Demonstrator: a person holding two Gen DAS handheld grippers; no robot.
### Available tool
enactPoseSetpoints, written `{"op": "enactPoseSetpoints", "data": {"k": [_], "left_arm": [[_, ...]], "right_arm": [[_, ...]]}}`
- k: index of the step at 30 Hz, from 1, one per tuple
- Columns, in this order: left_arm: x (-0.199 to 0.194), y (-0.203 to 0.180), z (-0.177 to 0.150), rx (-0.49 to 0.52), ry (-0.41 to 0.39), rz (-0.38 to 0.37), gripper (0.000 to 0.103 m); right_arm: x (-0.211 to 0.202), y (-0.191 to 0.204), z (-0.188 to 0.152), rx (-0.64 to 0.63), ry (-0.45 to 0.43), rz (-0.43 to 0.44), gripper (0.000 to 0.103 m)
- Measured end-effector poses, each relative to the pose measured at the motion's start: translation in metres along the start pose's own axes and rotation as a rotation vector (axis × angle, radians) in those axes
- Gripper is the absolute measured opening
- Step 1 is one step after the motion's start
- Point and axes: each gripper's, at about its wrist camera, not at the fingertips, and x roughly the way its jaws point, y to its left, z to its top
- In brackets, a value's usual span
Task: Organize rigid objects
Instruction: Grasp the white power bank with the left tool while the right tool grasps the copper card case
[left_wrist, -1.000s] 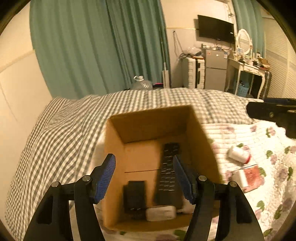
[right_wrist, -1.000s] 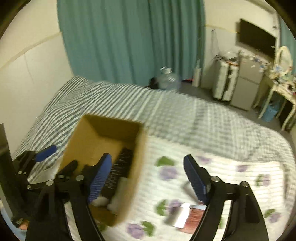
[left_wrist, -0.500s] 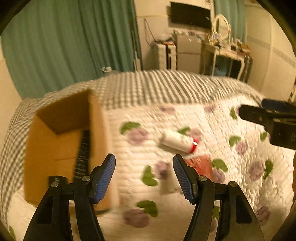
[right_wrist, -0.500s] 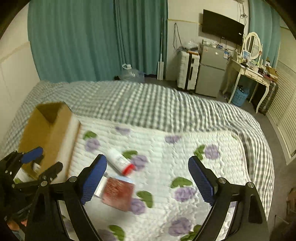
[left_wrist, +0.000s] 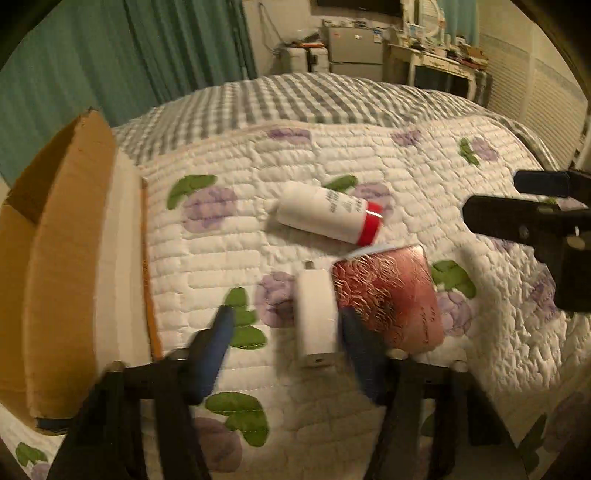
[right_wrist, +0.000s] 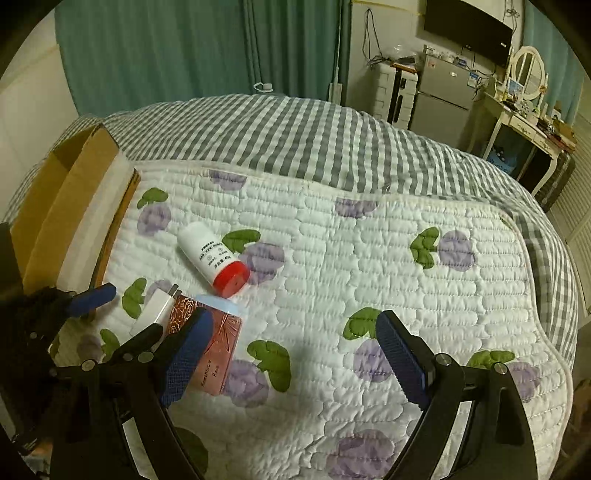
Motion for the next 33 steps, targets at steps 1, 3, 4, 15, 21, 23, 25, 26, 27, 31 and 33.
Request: {"op": "enactPoseSetpoints", "data": {"k": [1,3,4,15,21,23,25,26,27,31,33], "left_arm": [[0.001,-0.002,-0.001,0.008,0.011,-0.016,0.025],[0.003,-0.007,-0.003,0.046,0.005,-0.012,0.025],[0.002,-0.009,-0.004,0.058,-0.001,-0.007,0.024],[-0.034,0.020,-0.006,-0.029,-0.082,0.085,0.023],[-0.032,0.030,-0.005,-0.069,-0.085,0.101,0.023],[-0.031,0.033,-0.007,-0.078,-0.084,0.104,0.023],[-0.030,0.035,-0.007,-0.084,-0.082,0.104,0.023],[-0.031,0.036,-0.007,-0.085,-0.083,0.104,0.023],[-0.031,0.036,-0.007,-0.086,-0.083,0.104,0.023],[-0.033,0.035,-0.008,-0.084,-0.088,0.102,0.023],[-0.034,0.036,-0.008,-0.086,-0.091,0.100,0.023]], "right_arm": [[0.001,-0.001,-0.001,0.003,0.005,0.001,0.090],[0.003,-0.001,-0.001,0.013,0.013,0.004,0.090],[0.004,0.000,-0.001,0.015,0.017,0.006,0.090],[0.028,0.023,-0.009,0.009,0.106,0.083,0.090],[0.060,0.044,-0.016,0.004,0.220,0.161,0.083],[0.068,0.053,-0.018,-0.018,0.240,0.161,0.079],[0.069,0.061,-0.018,-0.037,0.236,0.178,0.066],[0.068,0.064,-0.018,-0.040,0.233,0.195,0.054],[0.065,0.068,-0.018,-0.051,0.226,0.197,0.052],[0.048,0.071,-0.018,-0.058,0.189,0.174,0.030],[0.031,0.072,-0.015,-0.053,0.140,0.178,0.022]]}}
